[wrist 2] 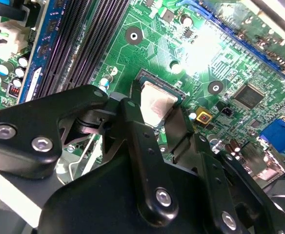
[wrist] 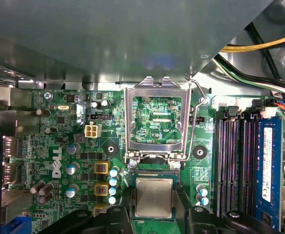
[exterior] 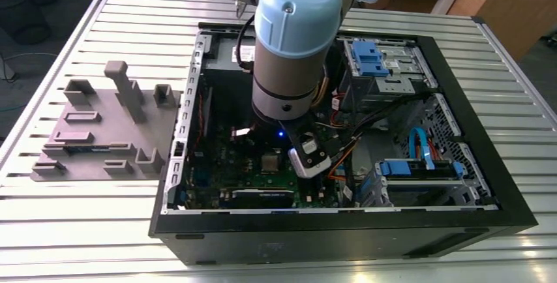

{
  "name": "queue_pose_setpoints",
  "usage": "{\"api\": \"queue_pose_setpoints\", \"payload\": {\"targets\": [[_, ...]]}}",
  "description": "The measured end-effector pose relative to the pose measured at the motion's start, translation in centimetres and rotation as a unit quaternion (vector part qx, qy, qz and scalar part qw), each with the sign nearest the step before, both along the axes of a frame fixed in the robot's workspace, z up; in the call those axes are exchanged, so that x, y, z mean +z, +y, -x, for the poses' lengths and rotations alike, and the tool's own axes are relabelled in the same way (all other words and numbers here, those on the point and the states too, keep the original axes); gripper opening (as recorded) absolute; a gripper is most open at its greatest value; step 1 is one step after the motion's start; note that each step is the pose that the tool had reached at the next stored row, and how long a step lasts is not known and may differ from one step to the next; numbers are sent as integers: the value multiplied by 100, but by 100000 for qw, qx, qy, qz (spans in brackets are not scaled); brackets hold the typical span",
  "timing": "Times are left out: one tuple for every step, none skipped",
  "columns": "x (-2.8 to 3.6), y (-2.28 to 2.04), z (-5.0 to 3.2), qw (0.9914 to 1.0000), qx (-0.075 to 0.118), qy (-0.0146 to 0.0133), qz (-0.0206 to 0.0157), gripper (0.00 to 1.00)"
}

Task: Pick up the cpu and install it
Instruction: 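Place the cpu into insertion slot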

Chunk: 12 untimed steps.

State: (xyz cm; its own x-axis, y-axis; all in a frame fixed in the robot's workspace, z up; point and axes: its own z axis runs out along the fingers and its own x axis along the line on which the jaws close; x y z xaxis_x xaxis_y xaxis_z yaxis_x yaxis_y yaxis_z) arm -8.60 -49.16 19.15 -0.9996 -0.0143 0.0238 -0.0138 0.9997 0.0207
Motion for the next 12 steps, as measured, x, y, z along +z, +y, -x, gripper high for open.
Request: {"api": "queue_pose_setpoints", "payload": {"targets": [[0,0,0,100000,-1,0,-1,47],[0,0,0,100000,0,-1,-3,47],[0,0,0,100000,1,2,-1,47],[0,0,0,100000,1,0,-2,47],[0,0,0,100000,-1,0,-4,48],[0,0,0,100000,2,-3,-7,48],[0,0,0,100000,1,-1,-6,54],[0,0,0,100000,0,0,-7,54],[5,-1,0,100000,1,7,10,54],[15,-1,0,100000,2,14,28,54],[27,-1,0,100000,2,6,13,54],[42,0,0,100000,0,1,3,54]]}}
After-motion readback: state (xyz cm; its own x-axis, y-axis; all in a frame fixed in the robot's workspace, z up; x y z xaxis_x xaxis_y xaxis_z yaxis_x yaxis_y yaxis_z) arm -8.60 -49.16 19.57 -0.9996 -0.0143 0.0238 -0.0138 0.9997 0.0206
